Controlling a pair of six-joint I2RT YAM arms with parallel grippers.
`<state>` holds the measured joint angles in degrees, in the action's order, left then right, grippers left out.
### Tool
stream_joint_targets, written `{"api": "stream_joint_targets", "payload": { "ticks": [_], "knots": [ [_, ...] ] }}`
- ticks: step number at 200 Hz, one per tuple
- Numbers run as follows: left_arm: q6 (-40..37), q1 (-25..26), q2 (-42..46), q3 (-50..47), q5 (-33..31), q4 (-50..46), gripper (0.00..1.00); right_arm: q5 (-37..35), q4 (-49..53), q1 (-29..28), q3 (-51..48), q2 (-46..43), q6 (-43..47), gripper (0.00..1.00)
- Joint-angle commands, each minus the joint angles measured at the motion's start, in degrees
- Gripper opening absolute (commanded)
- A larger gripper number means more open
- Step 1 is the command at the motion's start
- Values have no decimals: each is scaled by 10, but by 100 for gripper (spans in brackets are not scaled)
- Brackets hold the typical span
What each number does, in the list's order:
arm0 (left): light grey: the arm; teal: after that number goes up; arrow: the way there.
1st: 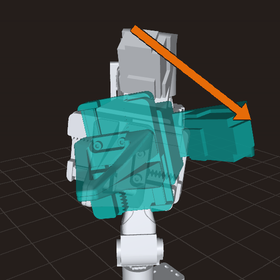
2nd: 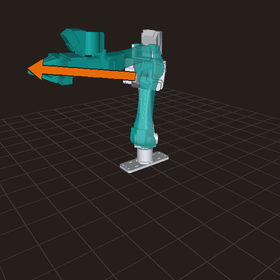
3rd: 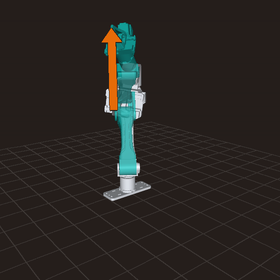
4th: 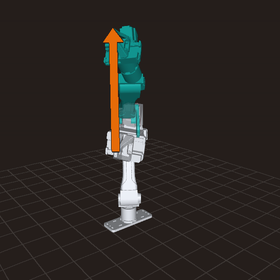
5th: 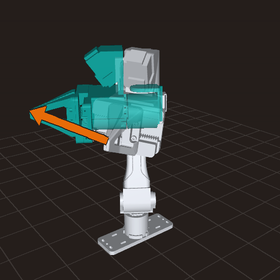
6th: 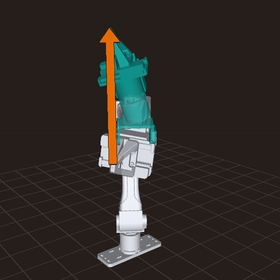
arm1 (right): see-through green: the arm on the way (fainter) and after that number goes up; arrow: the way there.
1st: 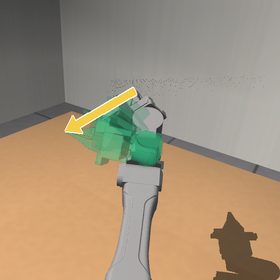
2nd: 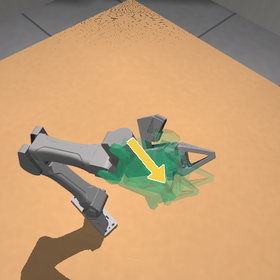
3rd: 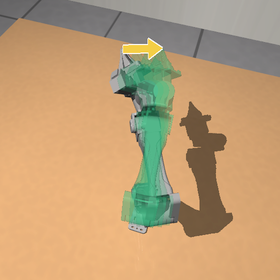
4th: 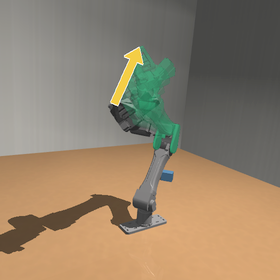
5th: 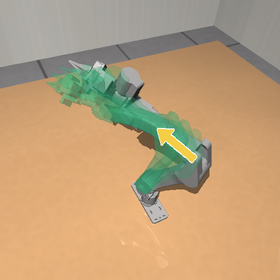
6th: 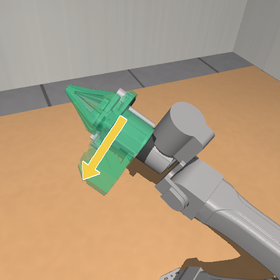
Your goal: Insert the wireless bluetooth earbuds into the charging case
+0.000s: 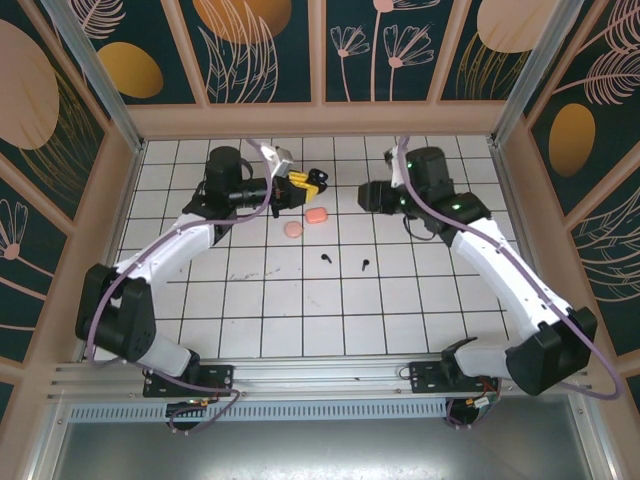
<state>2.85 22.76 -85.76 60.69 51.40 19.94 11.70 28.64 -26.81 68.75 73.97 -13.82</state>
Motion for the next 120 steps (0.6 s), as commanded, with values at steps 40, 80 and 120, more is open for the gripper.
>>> {"api": "stream_joint_targets", "payload": {
  "ticks": [40,80,120],
  "knots": [
    [119,-3,97,-124,-209,303,0,-40,-53,-88,-103,108,-53,57],
    [159,-2,121,-154,-251,361,0,-87,-48,-142,-61,215,-41,57],
    [173,-3,151,-182,-279,387,0,-115,-20,-168,8,294,-1,57]
  ]
}}
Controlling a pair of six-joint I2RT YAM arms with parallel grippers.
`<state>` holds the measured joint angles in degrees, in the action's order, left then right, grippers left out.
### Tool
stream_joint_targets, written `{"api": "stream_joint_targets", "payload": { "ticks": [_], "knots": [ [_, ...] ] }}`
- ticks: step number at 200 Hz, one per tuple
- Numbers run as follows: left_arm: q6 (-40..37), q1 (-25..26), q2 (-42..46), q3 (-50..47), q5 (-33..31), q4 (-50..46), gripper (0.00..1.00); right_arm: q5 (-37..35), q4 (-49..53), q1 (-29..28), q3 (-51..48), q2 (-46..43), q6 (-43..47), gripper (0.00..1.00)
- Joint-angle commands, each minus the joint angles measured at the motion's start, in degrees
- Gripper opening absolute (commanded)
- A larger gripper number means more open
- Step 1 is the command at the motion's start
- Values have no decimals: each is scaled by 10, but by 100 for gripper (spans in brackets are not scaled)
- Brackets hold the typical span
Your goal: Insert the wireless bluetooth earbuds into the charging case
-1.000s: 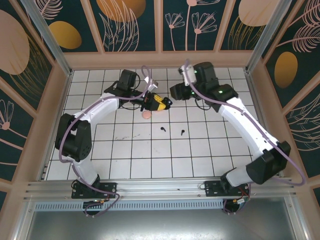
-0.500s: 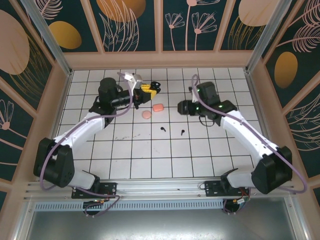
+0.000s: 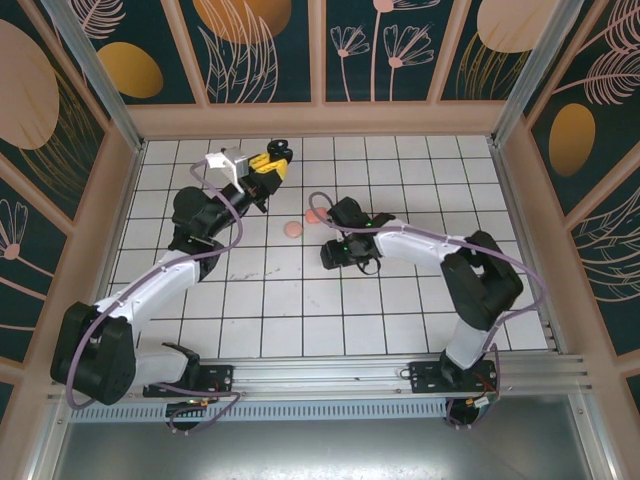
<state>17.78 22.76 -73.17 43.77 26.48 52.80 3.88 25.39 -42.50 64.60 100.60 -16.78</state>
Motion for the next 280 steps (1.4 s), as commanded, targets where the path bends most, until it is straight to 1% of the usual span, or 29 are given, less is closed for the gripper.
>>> {"api": "stream_joint_targets", "payload": {
  "ticks": [1,47,56,99,137,166,230,280],
  "knots": [
    [23,-2,25,-13,-30,59,0,-37,13,-12,51,30,29,57],
    [22,-2,47,-25,-34,61,0,-44,34,-18,109,95,55,56],
    [20,-3,50,-26,-33,59,0,-57,39,-20,119,106,62,55],
    [16,-2,60,-29,-36,57,0,-62,55,-25,144,143,83,48],
    [15,-3,61,-28,-33,55,0,-63,57,-28,143,154,89,41],
    [18,-3,60,-29,-32,58,0,-63,55,-29,144,160,90,38],
    [20,-2,59,-32,-35,60,0,-67,55,-32,142,162,90,34],
    [23,-3,57,-32,-36,63,0,-75,53,-41,135,158,82,34]
  ]
}}
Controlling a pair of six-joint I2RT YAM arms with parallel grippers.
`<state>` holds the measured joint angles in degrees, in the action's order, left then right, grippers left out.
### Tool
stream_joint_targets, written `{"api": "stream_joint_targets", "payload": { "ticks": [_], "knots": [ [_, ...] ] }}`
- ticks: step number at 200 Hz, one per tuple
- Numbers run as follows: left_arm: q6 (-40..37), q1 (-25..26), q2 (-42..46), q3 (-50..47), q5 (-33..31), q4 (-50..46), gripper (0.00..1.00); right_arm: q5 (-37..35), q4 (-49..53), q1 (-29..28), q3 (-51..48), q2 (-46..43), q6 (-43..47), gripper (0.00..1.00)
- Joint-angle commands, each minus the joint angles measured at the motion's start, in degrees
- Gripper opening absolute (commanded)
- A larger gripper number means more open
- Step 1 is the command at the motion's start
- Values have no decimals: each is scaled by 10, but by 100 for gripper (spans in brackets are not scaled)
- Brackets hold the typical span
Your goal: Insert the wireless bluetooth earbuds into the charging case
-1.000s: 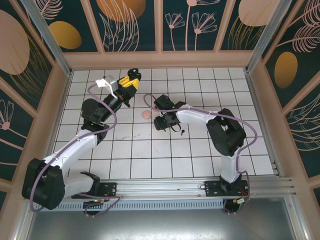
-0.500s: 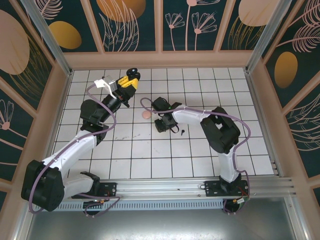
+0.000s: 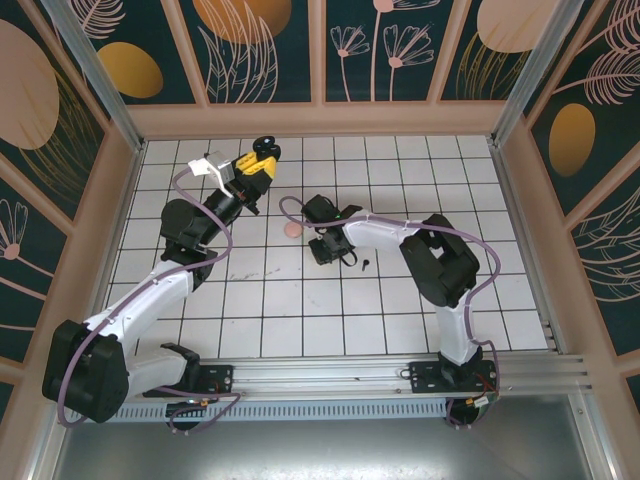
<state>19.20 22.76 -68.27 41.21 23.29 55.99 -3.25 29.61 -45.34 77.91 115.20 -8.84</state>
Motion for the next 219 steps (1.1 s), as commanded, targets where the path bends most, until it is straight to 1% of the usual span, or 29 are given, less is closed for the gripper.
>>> {"api": "stream_joint_targets", "payload": {
  "ticks": [1,16,53,66,113,146,180,203,219],
  "knots": [
    [10,-3,8,-6,-4,31,0,-4,11,-13,2,12,2,33],
    [10,-2,7,-6,-6,31,0,-5,11,-15,0,11,0,30],
    [11,-3,4,-7,-4,31,0,-5,9,-19,-4,6,-6,15],
    [11,-3,4,-6,-4,31,0,-9,9,-18,-4,1,-8,12],
    [6,-2,7,-12,-4,28,0,-24,12,-14,-2,-50,-19,10],
    [-23,-2,8,-18,5,21,1,-30,19,-2,6,-108,-23,10],
    [-75,-3,6,-57,21,72,0,-41,32,19,34,-167,-20,10],
    [-109,-1,1,-94,33,125,0,-50,42,32,72,-202,-12,10],
    [-131,0,-4,-112,43,144,0,-58,47,38,105,-221,-5,10]
  ]
}}
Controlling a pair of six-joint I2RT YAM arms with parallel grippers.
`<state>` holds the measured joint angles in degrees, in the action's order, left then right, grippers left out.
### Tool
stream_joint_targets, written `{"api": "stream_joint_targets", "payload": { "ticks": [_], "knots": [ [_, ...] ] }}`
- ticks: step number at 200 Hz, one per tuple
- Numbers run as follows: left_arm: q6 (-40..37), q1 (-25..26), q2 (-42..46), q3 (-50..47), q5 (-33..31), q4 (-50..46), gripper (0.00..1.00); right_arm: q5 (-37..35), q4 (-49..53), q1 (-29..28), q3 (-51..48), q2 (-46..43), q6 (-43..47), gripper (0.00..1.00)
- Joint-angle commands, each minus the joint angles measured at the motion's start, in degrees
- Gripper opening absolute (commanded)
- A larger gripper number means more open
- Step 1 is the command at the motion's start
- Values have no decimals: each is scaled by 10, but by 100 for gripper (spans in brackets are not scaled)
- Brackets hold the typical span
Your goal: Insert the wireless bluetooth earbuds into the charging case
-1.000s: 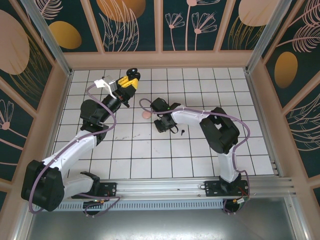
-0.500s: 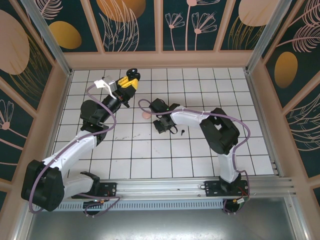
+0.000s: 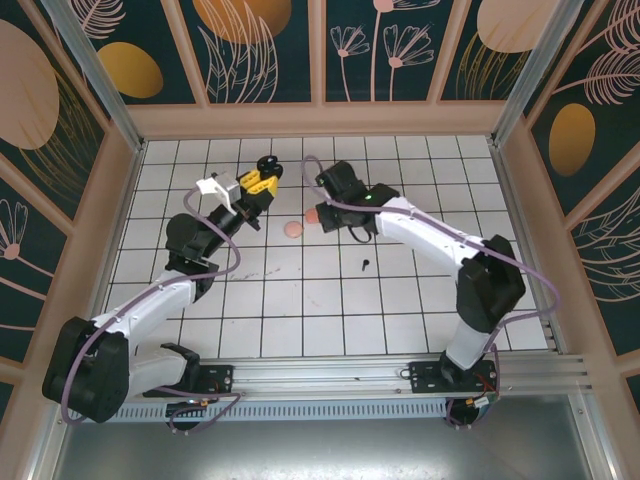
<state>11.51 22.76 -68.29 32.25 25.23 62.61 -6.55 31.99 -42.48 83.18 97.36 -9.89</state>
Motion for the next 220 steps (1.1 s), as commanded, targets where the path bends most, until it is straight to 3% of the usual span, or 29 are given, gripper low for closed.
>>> {"api": "stream_joint_targets", "payload": {
  "ticks": [1,60,103,137,220],
  "knots": [
    [-54,0,-5,-23,25,79,0,-26,24,9,55,-43,6,10],
    [-101,16,-35,-51,67,135,0,-5,-41,11,127,-109,33,10],
    [-102,33,-67,-31,78,156,0,54,-174,-2,62,-178,26,10],
    [-59,44,-104,-13,82,212,0,106,-275,-11,-7,-217,8,11],
    [-2,53,-148,22,86,257,0,148,-350,-47,-57,-206,-16,10]
  ]
}}
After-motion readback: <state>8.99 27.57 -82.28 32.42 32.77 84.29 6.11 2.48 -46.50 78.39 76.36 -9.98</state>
